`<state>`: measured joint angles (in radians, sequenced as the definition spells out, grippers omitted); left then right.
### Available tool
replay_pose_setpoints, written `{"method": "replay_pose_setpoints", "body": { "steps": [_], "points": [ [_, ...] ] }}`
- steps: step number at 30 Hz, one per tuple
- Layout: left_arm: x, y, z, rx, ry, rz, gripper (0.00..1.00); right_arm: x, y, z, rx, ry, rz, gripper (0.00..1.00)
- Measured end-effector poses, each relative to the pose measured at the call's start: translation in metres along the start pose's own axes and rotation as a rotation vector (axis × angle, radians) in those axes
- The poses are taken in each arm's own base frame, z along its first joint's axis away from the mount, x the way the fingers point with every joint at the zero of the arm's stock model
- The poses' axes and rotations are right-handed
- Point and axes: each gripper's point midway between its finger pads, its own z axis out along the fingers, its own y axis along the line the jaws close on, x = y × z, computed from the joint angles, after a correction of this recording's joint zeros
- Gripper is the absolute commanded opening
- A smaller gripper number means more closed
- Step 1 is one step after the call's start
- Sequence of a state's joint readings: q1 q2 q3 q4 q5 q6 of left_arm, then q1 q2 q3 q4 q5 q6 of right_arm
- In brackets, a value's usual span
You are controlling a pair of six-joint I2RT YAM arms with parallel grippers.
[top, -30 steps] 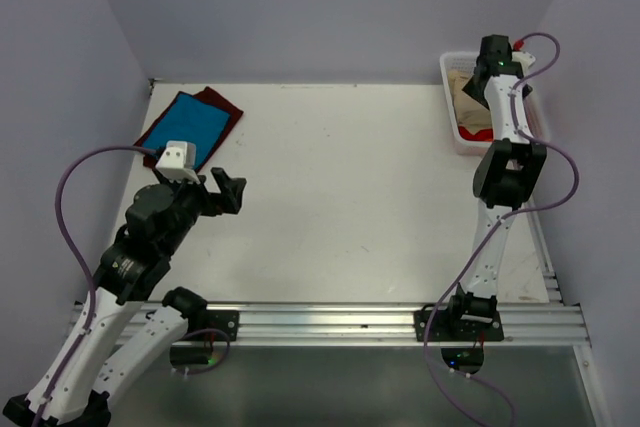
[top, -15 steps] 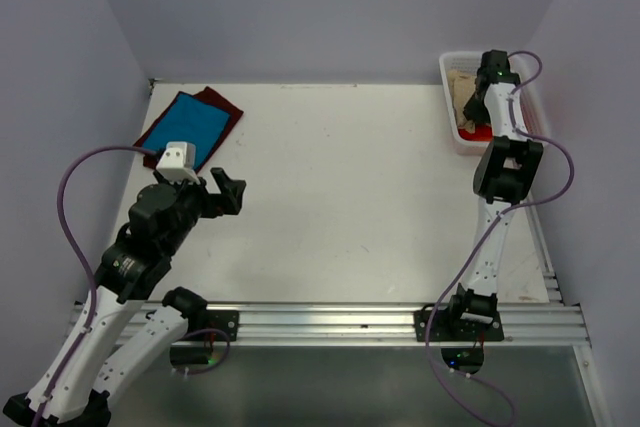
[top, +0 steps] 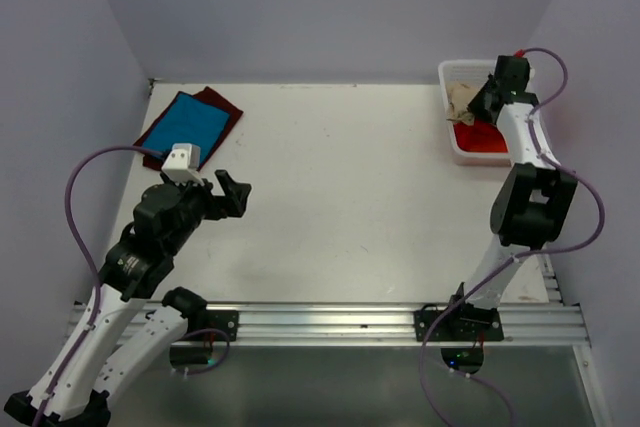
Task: Fold and stack the t-shirts
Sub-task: Grab the tshirt from the pile, then move the tshirt to the center of the board
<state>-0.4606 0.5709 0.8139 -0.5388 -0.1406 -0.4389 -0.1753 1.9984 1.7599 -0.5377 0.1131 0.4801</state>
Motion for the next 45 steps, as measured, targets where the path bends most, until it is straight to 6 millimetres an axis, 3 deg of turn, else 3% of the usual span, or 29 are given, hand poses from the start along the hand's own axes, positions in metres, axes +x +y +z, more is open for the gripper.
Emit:
{"method": "replay_pose_setpoints", "body": {
  "steps": [3,5,9,11,13,16,21,23,25,27,31,35,40,45],
  "points": [
    [0.004,0.0,0.002,0.004,0.011,0.001,1.0,-0.011,0.018,-0.061,-0.118,-0.103,0.014,0.0],
    [0.005,-0.001,0.004,0.005,0.017,0.002,1.0,-0.016,0.037,-0.114,-0.215,-0.189,0.0,0.0],
    [0.005,-0.002,0.008,0.011,0.022,0.003,1.0,-0.009,0.082,-0.209,-0.409,-0.316,-0.092,0.0],
    [0.006,-0.003,0.01,0.013,0.027,0.003,1.0,-0.001,0.096,-0.24,-0.475,-0.362,-0.134,0.0],
    [0.007,-0.004,0.011,0.017,0.032,0.003,1.0,0.0,0.095,-0.25,-0.465,-0.394,-0.145,0.0],
    [0.008,-0.006,0.013,0.025,0.033,0.002,1.0,-0.003,0.077,-0.225,-0.343,-0.39,-0.14,0.0],
    [0.011,-0.005,0.014,0.022,0.041,-0.008,1.0,0.021,0.049,-0.147,-0.12,-0.269,-0.161,0.0],
    [0.011,-0.005,0.014,0.022,0.04,-0.011,1.0,0.026,0.042,-0.125,-0.068,-0.235,-0.163,0.0],
    [0.011,-0.005,0.014,0.023,0.039,-0.011,1.0,0.015,0.041,-0.107,-0.04,-0.217,-0.138,0.0],
    [0.011,-0.005,0.014,0.023,0.039,-0.011,1.0,-0.013,0.044,-0.094,-0.026,-0.234,-0.1,0.0],
    [0.011,-0.005,0.014,0.021,0.042,-0.01,1.0,-0.074,0.06,-0.08,-0.043,-0.332,-0.04,0.0],
    [0.014,-0.003,0.016,0.009,0.052,-0.007,1.0,-0.117,0.083,-0.084,-0.084,-0.425,-0.024,0.0],
    [0.016,-0.001,0.018,-0.002,0.06,-0.003,1.0,-0.148,0.1,-0.088,-0.1,-0.53,-0.039,0.0],
    [0.018,0.0,0.021,-0.008,0.074,-0.001,1.0,-0.163,0.081,-0.081,0.037,-0.657,-0.065,0.0]
  ]
}}
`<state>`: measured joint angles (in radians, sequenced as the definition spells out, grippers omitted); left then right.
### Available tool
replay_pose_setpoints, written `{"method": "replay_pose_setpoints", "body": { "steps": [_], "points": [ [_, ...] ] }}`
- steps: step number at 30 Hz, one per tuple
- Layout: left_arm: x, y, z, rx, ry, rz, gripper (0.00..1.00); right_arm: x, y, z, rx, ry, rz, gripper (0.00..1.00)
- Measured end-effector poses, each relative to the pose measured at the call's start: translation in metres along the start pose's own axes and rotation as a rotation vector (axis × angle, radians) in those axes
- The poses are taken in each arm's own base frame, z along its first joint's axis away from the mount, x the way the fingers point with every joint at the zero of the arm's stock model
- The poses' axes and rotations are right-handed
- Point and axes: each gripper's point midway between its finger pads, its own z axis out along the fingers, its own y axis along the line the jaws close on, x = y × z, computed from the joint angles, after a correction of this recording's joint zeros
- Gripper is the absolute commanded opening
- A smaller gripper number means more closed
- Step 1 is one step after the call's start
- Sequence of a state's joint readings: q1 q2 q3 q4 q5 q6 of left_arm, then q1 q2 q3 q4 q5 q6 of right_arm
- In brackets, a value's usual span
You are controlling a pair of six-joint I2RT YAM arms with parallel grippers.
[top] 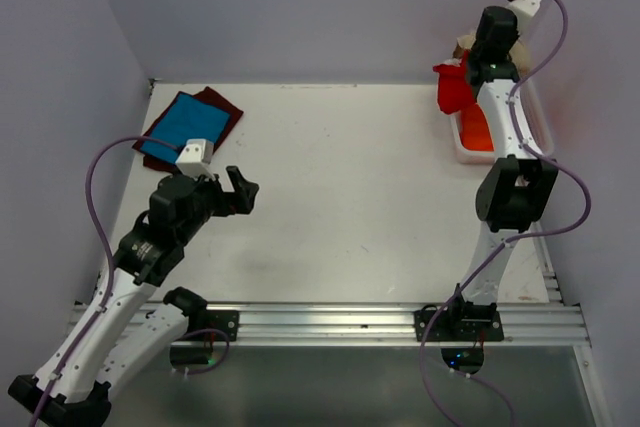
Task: Fold and stack the t-shirts
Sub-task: Move the tshirt to the center of the board
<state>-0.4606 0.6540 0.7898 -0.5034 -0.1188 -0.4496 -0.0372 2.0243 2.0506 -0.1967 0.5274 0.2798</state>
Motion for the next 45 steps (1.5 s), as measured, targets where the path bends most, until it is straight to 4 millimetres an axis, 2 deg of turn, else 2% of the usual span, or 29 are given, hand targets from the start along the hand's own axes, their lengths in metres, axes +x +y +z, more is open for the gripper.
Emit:
{"method": "replay_pose_setpoints", "body": {
  "steps": [4,8,14,18,20,22,28,30,32,35,36,37,38,40,41,45],
  "points": [
    [0.003,0.0,0.003,-0.002,0.015,0.001,1.0,0.004,-0.026,0.006,0.137,-0.063,-0.099,0.0],
    [0.006,-0.001,0.007,0.001,0.033,0.002,1.0,-0.012,-0.041,0.007,0.233,-0.137,-0.174,0.0],
    [0.01,-0.003,0.011,0.01,0.056,0.001,1.0,-0.028,-0.048,0.018,0.282,-0.195,-0.194,0.0],
    [0.011,-0.004,0.011,0.016,0.06,0.001,1.0,-0.019,-0.051,0.024,0.286,-0.173,-0.212,0.0],
    [0.011,-0.005,0.011,0.021,0.06,0.0,1.0,-0.007,-0.048,0.024,0.28,-0.155,-0.243,0.0],
    [0.012,-0.007,0.012,0.029,0.06,-0.006,1.0,0.015,-0.04,0.018,0.257,-0.124,-0.277,0.0],
    [0.025,-0.006,0.013,0.045,0.084,-0.02,1.0,0.131,-0.003,-0.018,0.128,0.07,-0.433,0.0],
    [0.029,-0.006,0.013,0.047,0.091,-0.025,1.0,0.161,0.005,-0.031,0.093,0.141,-0.46,0.0],
    [0.03,-0.006,0.012,0.049,0.089,-0.025,1.0,0.178,0.009,-0.041,0.079,0.191,-0.456,0.0],
    [0.029,-0.006,0.008,0.054,0.079,-0.026,1.0,0.187,0.007,-0.048,0.087,0.221,-0.42,0.0],
    [0.028,-0.006,0.007,0.057,0.072,-0.027,1.0,0.189,0.005,-0.05,0.093,0.231,-0.412,0.03],
    [0.027,-0.006,0.006,0.059,0.066,-0.027,1.0,0.19,0.003,-0.051,0.1,0.24,-0.401,0.14],
    [0.025,-0.006,0.004,0.063,0.057,-0.028,1.0,0.192,0.001,-0.053,0.106,0.251,-0.392,0.49],
    [0.025,-0.006,0.001,0.064,0.045,-0.029,1.0,0.193,-0.002,-0.058,0.116,0.272,-0.386,0.69],
    [0.026,-0.004,0.001,0.061,0.043,-0.029,1.0,0.195,-0.006,-0.061,0.123,0.29,-0.393,0.82],
    [0.03,-0.001,-0.002,0.054,0.04,-0.029,1.0,0.196,-0.011,-0.069,0.134,0.334,-0.425,0.89]
  ]
}}
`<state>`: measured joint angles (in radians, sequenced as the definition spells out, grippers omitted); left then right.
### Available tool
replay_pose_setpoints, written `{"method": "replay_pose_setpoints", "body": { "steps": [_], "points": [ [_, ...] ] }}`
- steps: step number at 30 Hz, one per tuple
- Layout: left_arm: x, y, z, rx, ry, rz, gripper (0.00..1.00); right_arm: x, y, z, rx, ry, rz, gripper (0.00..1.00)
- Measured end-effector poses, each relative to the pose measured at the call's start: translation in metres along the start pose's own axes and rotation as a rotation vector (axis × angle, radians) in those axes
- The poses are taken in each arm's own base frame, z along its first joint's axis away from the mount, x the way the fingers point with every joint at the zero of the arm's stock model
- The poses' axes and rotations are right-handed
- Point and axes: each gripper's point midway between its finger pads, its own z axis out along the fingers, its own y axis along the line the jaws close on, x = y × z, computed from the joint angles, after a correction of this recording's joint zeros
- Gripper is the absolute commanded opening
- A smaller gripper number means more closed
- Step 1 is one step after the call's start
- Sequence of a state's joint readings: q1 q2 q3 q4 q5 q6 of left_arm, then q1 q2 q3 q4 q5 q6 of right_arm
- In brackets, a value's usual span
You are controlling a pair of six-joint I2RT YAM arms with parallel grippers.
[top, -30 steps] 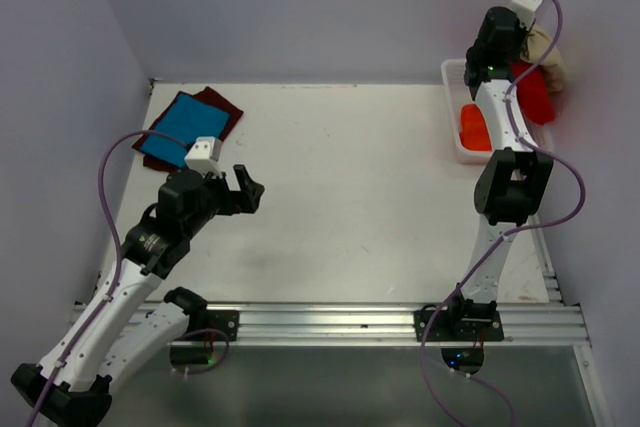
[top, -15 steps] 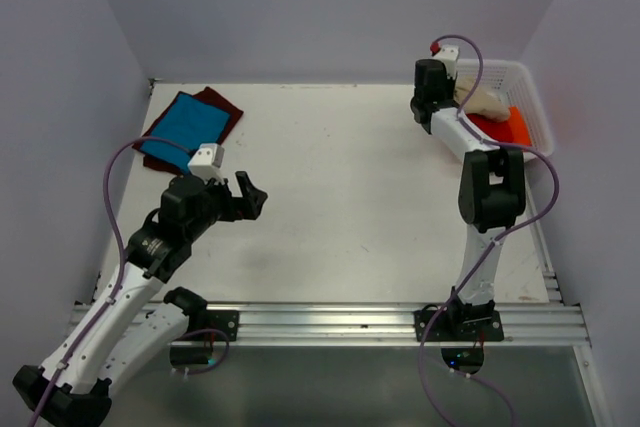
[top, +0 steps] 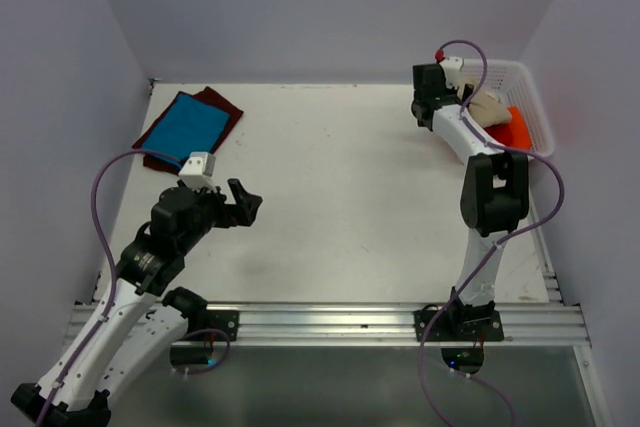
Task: Fold and stack the t-shirts
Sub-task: Move the tshirt to the center of the board
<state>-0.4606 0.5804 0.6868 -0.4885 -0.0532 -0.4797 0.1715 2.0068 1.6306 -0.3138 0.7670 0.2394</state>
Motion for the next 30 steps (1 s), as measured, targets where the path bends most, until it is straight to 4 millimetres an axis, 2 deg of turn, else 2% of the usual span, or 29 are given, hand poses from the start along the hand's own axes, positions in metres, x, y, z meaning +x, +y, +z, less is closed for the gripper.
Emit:
{"method": "replay_pose_setpoints", "body": {
  "steps": [2,7,13,16,18,20,24,26,27,28,30],
  "points": [
    [0.0,0.001,0.0,-0.002,-0.001,0.0,1.0,-0.007,-0.002,-0.004,0.001,0.004,-0.003,0.89],
    [0.0,0.001,-0.003,0.0,-0.008,0.0,1.0,-0.043,-0.009,-0.016,-0.003,-0.031,0.048,0.87],
    [-0.001,0.0,-0.005,0.004,-0.017,-0.002,1.0,-0.086,-0.032,-0.028,0.007,-0.077,0.145,0.81],
    [-0.001,0.0,-0.005,0.004,-0.017,-0.003,1.0,-0.097,-0.044,-0.026,0.024,-0.073,0.18,0.8],
    [-0.001,0.0,-0.006,0.004,-0.019,-0.008,1.0,-0.097,-0.05,-0.021,0.035,-0.058,0.201,0.8],
    [-0.002,0.0,-0.008,0.005,-0.021,-0.01,1.0,-0.084,-0.053,-0.013,0.042,-0.019,0.206,0.79],
    [-0.002,0.0,-0.008,0.004,-0.025,-0.01,1.0,-0.036,-0.054,0.003,0.053,0.086,0.19,0.73],
    [-0.002,0.001,-0.008,0.003,-0.024,-0.01,1.0,-0.013,-0.05,0.007,0.048,0.136,0.178,0.52],
    [-0.002,0.001,-0.008,0.003,-0.024,-0.01,1.0,-0.003,-0.048,0.008,0.044,0.157,0.176,0.36],
    [-0.002,0.001,-0.008,0.003,-0.024,-0.01,1.0,0.003,-0.046,0.009,0.039,0.169,0.173,0.04],
    [-0.002,0.001,-0.008,0.003,-0.024,-0.01,1.0,0.006,-0.045,0.009,0.039,0.172,0.186,0.0]
  ]
}}
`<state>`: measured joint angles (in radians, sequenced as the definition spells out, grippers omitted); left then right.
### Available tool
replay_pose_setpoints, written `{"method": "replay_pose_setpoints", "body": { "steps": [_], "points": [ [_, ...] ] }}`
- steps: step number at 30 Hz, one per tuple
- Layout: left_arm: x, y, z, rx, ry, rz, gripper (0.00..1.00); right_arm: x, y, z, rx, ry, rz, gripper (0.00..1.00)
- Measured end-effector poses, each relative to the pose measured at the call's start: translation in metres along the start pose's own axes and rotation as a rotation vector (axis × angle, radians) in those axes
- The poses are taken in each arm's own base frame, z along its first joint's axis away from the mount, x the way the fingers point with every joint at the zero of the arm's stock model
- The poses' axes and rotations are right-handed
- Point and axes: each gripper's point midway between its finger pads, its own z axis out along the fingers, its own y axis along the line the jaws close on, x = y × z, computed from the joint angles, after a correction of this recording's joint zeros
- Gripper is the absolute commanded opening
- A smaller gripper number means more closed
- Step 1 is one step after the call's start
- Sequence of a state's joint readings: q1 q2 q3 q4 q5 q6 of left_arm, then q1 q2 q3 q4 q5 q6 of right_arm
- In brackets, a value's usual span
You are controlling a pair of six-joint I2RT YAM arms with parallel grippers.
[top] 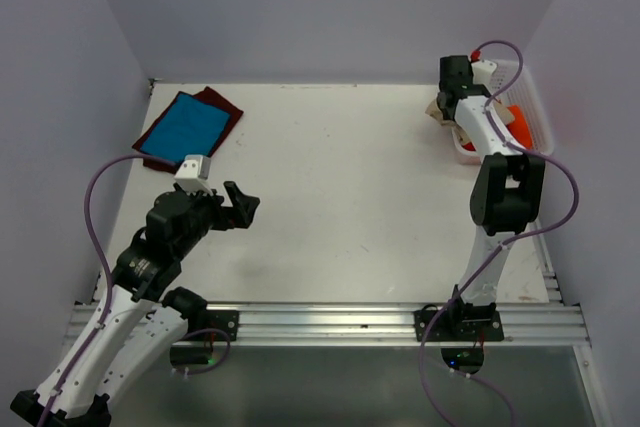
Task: Fold and stack the t-shirts
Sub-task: Move the tshirt to the center of the board
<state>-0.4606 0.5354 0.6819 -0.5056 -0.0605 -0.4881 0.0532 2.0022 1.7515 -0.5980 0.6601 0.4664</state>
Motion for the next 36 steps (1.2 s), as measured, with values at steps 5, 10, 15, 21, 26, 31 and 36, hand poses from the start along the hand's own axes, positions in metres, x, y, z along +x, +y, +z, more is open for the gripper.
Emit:
{"method": "replay_pose_setpoints", "body": {
  "steps": [5,10,15,21,26,31,36],
  "points": [
    [0.0,0.0,0.0,0.0,0.0,0.0,1.0,-0.003,0.0,-0.002,-0.007,-0.008,0.016,0.0],
    [0.0,0.0,0.0,0.0,0.001,0.0,1.0,-0.011,-0.009,-0.019,-0.042,-0.072,0.049,0.0],
    [0.002,0.001,0.003,-0.005,0.012,0.001,1.0,-0.06,-0.027,-0.104,-0.218,-0.33,0.146,0.0],
    [0.005,0.001,0.007,-0.009,0.031,-0.001,1.0,-0.122,-0.019,-0.205,-0.48,-0.592,0.217,0.0],
    [0.005,0.001,0.007,-0.009,0.029,-0.005,1.0,-0.119,0.001,-0.227,-0.633,-0.559,0.172,0.0],
    [0.005,0.002,0.006,-0.013,0.026,-0.006,1.0,-0.069,0.042,-0.248,-0.873,-0.389,0.065,0.0],
    [0.002,0.002,0.003,-0.013,0.011,-0.007,1.0,0.01,0.086,-0.3,-1.188,-0.177,-0.043,0.0]
  ]
}}
